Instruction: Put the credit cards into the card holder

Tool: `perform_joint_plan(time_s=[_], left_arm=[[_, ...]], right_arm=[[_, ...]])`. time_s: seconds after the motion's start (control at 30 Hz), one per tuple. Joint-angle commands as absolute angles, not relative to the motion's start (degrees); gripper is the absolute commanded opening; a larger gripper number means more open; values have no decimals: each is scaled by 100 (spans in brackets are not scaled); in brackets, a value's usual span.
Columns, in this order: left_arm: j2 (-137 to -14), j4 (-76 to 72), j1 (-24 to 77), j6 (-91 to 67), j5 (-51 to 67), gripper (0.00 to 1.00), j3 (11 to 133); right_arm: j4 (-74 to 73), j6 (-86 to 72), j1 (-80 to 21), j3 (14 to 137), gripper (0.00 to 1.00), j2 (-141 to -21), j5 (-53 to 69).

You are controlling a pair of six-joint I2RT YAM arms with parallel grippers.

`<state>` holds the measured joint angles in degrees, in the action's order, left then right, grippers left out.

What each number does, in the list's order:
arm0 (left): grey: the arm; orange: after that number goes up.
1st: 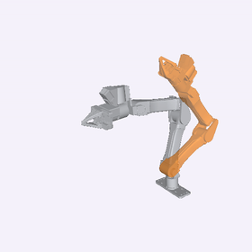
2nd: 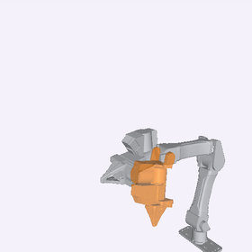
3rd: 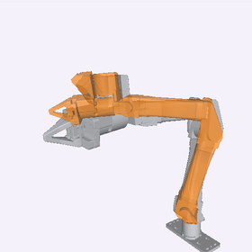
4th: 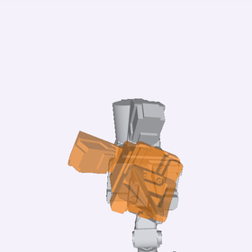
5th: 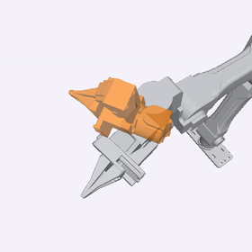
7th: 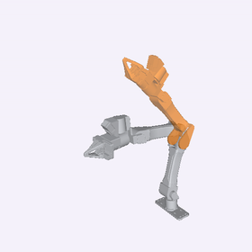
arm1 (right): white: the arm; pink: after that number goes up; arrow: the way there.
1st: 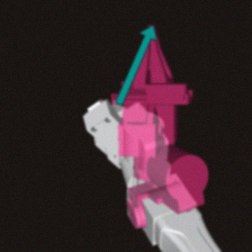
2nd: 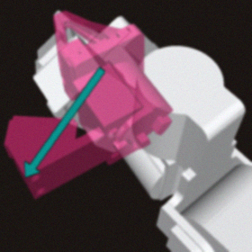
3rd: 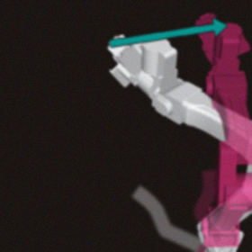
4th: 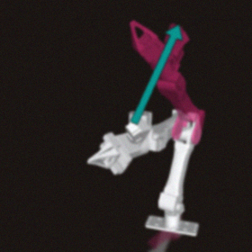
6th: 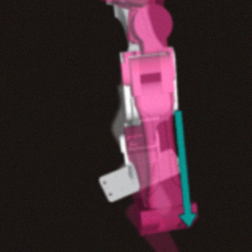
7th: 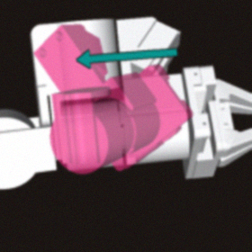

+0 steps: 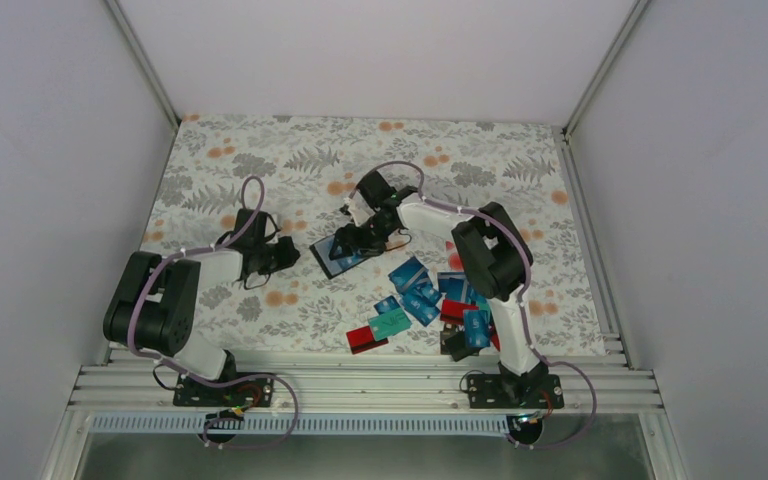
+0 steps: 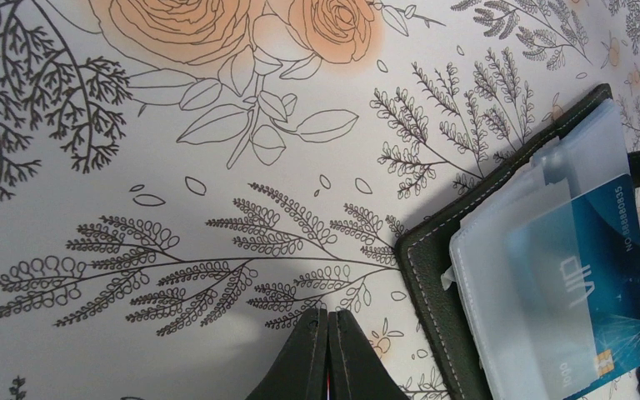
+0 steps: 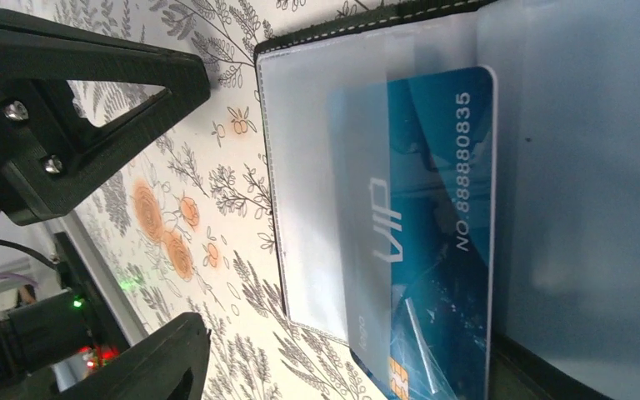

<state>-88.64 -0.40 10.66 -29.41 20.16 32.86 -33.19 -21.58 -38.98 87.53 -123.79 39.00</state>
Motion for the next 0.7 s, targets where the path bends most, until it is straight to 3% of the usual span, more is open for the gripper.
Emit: perform_joint_plan(time_s=[0.0, 0.23, 0.67], left_arm=[[-8881, 369, 1079, -2980, 1956, 2, 3070], [-8733, 492, 1082, -2990, 1836, 2, 3023], [-8509, 769, 1172, -2961, 1640, 2, 3067]], right_arm=[[-3754, -1821, -3929, 8993, 72, -12143, 3420], [-3953, -1623, -3929, 9194, 82, -12129, 3066], [-3938, -1628, -3946, 9172, 83, -12261, 2522]])
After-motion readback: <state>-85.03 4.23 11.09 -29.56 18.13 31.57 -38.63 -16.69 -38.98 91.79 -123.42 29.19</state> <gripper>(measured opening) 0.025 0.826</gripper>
